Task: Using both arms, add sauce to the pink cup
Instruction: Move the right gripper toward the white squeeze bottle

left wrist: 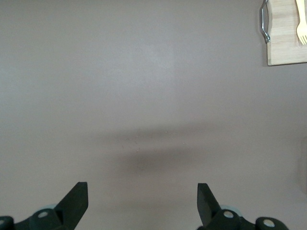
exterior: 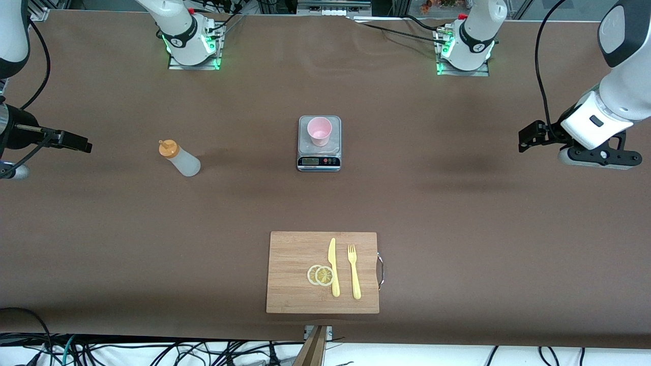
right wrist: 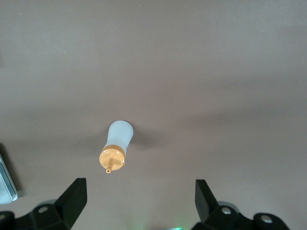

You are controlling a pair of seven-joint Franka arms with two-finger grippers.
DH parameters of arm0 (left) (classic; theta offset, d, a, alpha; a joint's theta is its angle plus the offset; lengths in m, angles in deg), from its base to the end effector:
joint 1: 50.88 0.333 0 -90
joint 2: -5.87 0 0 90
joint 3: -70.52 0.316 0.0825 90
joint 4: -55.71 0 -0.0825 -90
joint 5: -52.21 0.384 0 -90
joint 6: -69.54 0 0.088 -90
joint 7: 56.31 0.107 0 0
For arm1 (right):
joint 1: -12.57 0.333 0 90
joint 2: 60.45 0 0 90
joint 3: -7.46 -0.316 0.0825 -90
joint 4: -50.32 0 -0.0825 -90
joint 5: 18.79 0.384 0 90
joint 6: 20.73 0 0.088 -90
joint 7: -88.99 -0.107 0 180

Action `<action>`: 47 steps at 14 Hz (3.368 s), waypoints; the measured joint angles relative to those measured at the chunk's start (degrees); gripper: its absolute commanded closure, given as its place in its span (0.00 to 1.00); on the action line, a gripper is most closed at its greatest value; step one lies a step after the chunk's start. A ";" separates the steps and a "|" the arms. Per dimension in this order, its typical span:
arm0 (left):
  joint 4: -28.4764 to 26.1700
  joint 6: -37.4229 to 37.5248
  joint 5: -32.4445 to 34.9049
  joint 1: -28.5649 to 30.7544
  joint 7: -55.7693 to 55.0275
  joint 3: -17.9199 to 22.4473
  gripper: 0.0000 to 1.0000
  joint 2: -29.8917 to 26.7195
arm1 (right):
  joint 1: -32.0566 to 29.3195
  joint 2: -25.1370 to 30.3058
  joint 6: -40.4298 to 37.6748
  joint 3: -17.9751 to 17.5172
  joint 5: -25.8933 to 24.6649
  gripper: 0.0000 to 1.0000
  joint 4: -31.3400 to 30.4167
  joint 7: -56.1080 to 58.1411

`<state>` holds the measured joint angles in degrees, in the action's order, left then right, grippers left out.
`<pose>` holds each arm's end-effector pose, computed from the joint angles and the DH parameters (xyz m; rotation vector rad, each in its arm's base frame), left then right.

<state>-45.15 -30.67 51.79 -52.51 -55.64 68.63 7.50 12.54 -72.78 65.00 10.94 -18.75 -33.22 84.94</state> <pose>0.5668 -0.0353 0.5336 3.1318 -0.1123 -0.0626 0.6053 -0.0334 0.5463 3.1095 -0.2051 -0.2758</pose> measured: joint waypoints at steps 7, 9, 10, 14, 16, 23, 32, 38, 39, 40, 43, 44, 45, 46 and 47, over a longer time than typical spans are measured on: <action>5.67 7.44 0.00 -0.03 -4.56 -2.09 0.00 -0.02 | -1.45 -1.17 -0.90 0.07 -0.74 0.00 -0.15 12.25; 5.86 7.68 0.00 0.02 -4.72 -2.00 0.00 0.10 | -3.00 -1.57 -0.90 0.11 -0.73 0.00 -0.20 20.57; 5.86 7.71 0.00 0.04 -4.73 -1.97 0.00 0.26 | -3.82 -1.84 -0.90 0.12 -0.71 0.00 -0.27 25.07; 5.88 7.74 0.00 0.04 -4.76 -1.92 0.00 0.92 | -6.36 -2.78 -0.89 0.20 0.63 0.00 -1.76 42.70; 5.89 7.74 0.00 0.04 -4.77 -1.91 0.00 1.11 | -8.51 -3.51 -0.75 0.26 3.16 0.00 -3.45 51.38; 5.93 7.74 0.00 0.05 -4.78 -1.79 0.00 1.14 | -19.03 -11.11 -0.08 0.45 16.86 0.00 -8.35 84.38; 5.93 7.74 0.00 0.06 -4.78 -1.59 0.00 1.33 | -25.86 -17.06 1.63 0.46 34.36 0.00 -17.30 123.10; 5.93 7.74 0.00 0.07 -4.78 -1.53 0.00 1.36 | -28.50 -24.24 1.57 0.46 40.55 0.00 -19.76 139.27; 5.93 7.75 0.00 0.06 -4.78 -1.53 0.00 1.36 | -28.54 -24.60 1.52 0.43 41.96 0.00 -20.36 141.03; 5.93 7.74 0.00 0.07 -4.78 -1.52 0.00 1.36 | -28.53 -24.83 1.46 0.28 43.30 0.00 -20.80 142.36; 5.93 7.75 0.00 0.07 -4.78 -1.52 0.00 1.39 | -28.32 -24.98 0.99 -0.83 46.80 0.00 -22.26 144.88; 5.93 7.75 0.00 0.06 -4.78 -1.52 0.00 1.43 | -28.25 -25.10 0.83 -1.48 47.63 0.00 -23.04 145.69; 5.93 7.75 0.00 0.07 -4.78 -1.52 0.00 1.47 | -28.19 -25.37 0.82 -2.00 48.44 0.00 -23.72 146.73; 5.93 7.75 0.00 0.07 -4.78 -1.52 0.00 1.52 | -28.16 -25.77 0.81 -2.45 49.15 0.00 -24.30 147.90; 5.93 7.75 0.00 0.07 -4.78 -1.51 0.00 1.58 | -28.14 -26.22 0.79 -2.88 49.63 0.00 -24.80 149.07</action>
<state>-39.22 -22.92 51.79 -52.45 -60.42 67.12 9.08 -15.61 -99.00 65.79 8.06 30.88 -58.02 234.01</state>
